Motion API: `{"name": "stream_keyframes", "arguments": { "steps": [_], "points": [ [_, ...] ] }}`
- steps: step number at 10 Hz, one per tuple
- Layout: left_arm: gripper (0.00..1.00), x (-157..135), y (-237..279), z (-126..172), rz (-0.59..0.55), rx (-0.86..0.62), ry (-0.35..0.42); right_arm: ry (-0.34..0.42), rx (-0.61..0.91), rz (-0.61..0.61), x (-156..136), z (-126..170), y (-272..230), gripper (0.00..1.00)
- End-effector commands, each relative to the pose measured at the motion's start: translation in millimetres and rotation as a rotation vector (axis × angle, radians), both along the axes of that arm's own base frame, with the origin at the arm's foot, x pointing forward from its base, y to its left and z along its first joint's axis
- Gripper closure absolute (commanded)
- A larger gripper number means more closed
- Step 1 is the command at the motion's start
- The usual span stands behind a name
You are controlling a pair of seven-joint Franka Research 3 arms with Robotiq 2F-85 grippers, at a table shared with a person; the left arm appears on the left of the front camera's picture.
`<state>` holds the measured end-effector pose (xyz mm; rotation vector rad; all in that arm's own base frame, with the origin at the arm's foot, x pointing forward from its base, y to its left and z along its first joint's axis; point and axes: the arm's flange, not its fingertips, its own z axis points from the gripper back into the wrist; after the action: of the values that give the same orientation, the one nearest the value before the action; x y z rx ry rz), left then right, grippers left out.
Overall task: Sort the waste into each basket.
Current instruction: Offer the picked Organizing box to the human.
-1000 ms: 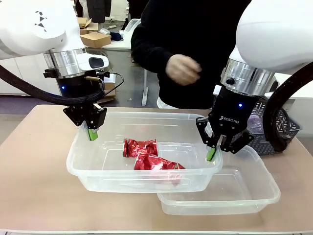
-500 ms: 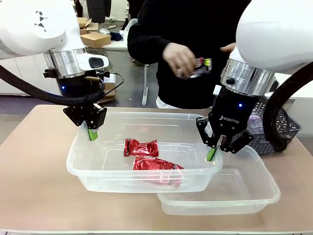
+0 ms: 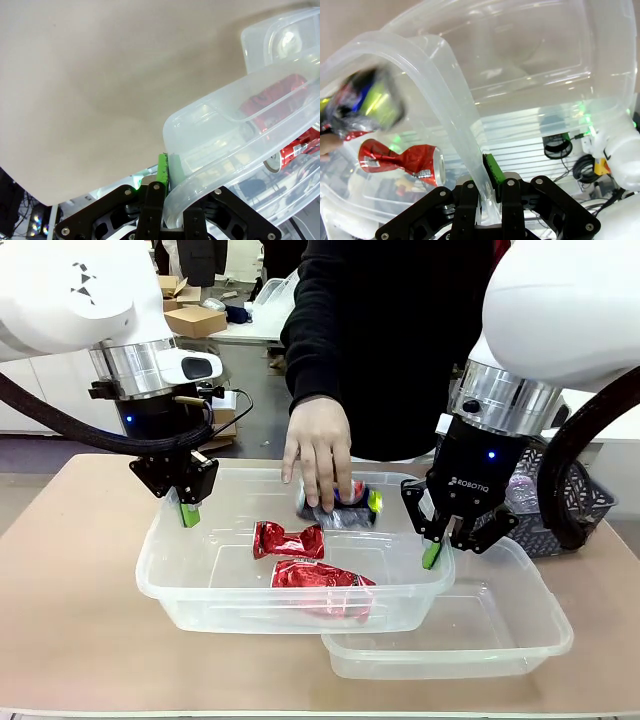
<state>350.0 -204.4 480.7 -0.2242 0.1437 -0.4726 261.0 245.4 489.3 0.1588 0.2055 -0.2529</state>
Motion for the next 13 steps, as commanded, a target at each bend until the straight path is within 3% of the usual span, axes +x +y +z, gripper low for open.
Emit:
{"name": "stream_keyframes", "arguments": {
  "steps": [1, 13],
  "points": [
    [0.95, -4.5, 1.8, 5.2, -0.015, -0.004, 0.017, -0.012, 0.014, -0.017, 4.0, -2.2, -8.4, 0.94],
    [0.95, 0.0, 0.0, 0.0, 0.000, 0.000, 0.000, 0.000, 0.000, 0.000, 0.0, 0.0, 0.0, 0.94]
  ]
}}
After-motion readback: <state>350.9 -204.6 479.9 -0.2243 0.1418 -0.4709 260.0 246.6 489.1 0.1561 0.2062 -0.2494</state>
